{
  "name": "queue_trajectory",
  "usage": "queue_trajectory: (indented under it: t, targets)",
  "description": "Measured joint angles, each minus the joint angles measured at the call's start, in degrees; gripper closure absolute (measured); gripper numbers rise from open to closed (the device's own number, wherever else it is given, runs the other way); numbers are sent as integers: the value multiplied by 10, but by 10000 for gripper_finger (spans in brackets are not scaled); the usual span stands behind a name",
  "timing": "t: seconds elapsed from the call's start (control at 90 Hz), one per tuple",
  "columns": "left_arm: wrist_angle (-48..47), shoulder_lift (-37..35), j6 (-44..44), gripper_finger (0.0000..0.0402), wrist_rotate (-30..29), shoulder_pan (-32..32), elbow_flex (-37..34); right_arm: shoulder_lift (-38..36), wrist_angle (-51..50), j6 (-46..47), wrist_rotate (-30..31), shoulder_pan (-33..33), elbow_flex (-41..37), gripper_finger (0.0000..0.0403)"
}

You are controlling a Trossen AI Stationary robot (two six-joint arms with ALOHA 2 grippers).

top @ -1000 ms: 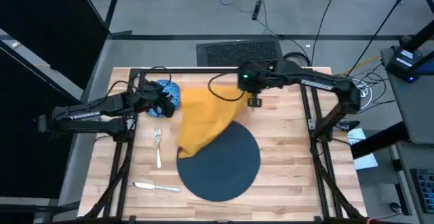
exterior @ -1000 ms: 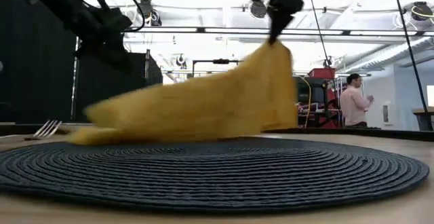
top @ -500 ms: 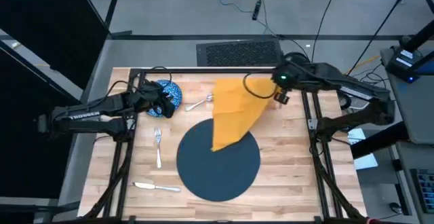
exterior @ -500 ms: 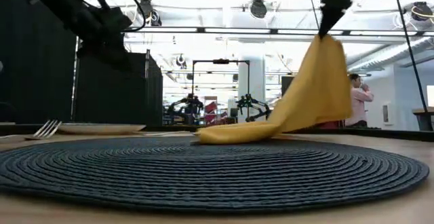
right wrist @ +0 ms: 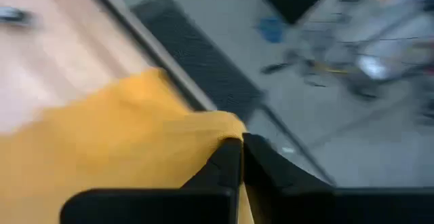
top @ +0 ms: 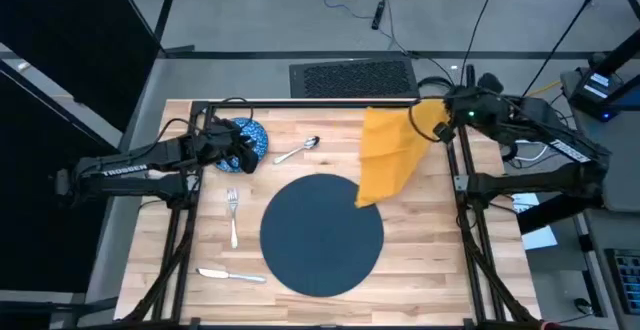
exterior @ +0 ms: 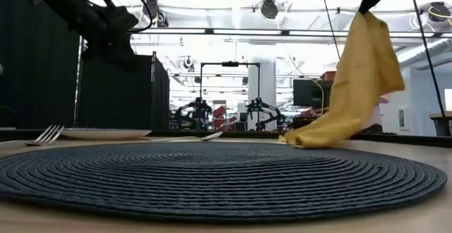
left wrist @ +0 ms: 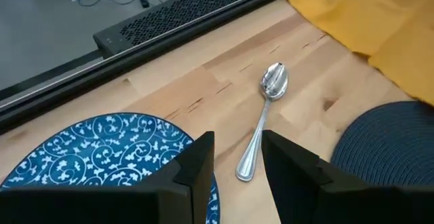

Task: Set table place
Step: Move the yellow table napkin to the top right of the table, then put the blue plate on the blue table mat

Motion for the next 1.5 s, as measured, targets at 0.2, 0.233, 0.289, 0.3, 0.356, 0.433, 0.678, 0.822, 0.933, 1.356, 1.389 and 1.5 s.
queue_trajectory:
  t: [0.2,0.233,0.289,0.3,0.356,0.433,0.678,0.822,0.933,1.356,1.389,1.5]
  targets:
    - [26,0,0,292,3,0,0,65,9,14,-103,0,-13,403]
    - [30,0,0,292,3,0,0,78,10,18,-118,-1,-20,403]
    - [33,0,0,292,5,0,0,99,18,22,-130,-3,-36,402]
    - [33,0,0,292,6,0,0,103,20,23,-130,-4,-39,401]
    - [32,0,0,292,11,0,0,125,22,23,-129,-8,-57,396]
    - [32,0,-1,292,22,0,0,151,22,24,-128,-19,-85,383]
    - [30,0,-1,292,34,0,0,202,45,23,-126,-56,-148,317]
    - [30,0,-1,292,34,0,0,208,83,-18,-124,-58,-153,271]
    - [31,0,-1,292,34,0,0,208,90,-44,-124,-56,-137,243]
    - [33,0,-1,292,36,0,0,209,171,-34,-336,-29,-49,216]
    - [33,0,0,292,43,0,0,213,202,-39,-357,-21,-54,218]
    - [24,0,-3,292,84,0,0,232,327,-50,-381,4,-74,224]
